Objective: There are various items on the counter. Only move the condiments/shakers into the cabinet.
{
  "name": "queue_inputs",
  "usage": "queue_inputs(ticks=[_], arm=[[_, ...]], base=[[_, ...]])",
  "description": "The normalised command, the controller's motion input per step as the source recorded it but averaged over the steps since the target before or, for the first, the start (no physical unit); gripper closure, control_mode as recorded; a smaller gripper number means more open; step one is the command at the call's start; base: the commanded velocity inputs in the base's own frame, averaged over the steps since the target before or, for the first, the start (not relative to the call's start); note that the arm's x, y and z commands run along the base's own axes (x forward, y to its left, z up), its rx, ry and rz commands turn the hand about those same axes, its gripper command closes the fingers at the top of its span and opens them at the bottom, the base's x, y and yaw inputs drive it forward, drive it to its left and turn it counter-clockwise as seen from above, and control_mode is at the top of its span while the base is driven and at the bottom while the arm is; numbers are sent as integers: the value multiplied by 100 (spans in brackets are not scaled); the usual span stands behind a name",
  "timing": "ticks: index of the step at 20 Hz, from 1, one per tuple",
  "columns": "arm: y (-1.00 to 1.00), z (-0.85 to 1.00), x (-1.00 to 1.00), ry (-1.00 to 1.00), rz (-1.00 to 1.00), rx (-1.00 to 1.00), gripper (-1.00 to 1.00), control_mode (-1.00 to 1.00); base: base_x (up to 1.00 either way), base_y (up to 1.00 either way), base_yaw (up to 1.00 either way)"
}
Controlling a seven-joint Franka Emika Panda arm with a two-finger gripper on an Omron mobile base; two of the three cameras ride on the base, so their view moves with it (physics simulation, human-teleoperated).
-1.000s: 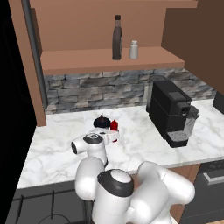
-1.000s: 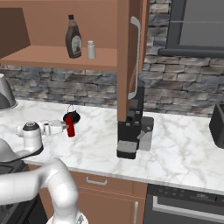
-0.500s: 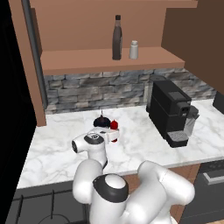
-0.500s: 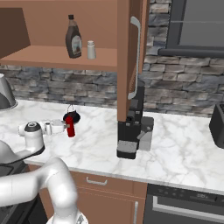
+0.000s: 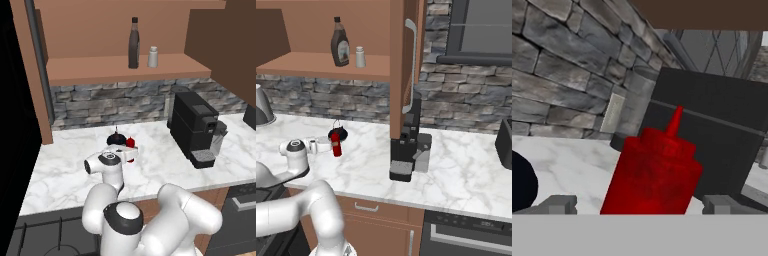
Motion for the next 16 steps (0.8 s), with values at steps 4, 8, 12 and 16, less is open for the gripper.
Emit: queue_inputs(ticks=[4,8,12,16], arm=[[-1,0,0,0,0,0,100,-100],[1,4,0,0,0,0,100,-100],[20,78,-6,0,0,0,100,-100],[22,100,-28,1,2,0,100,-100]], base=[[0,0,0],[0,0,0],[0,0,0],[0,0,0]])
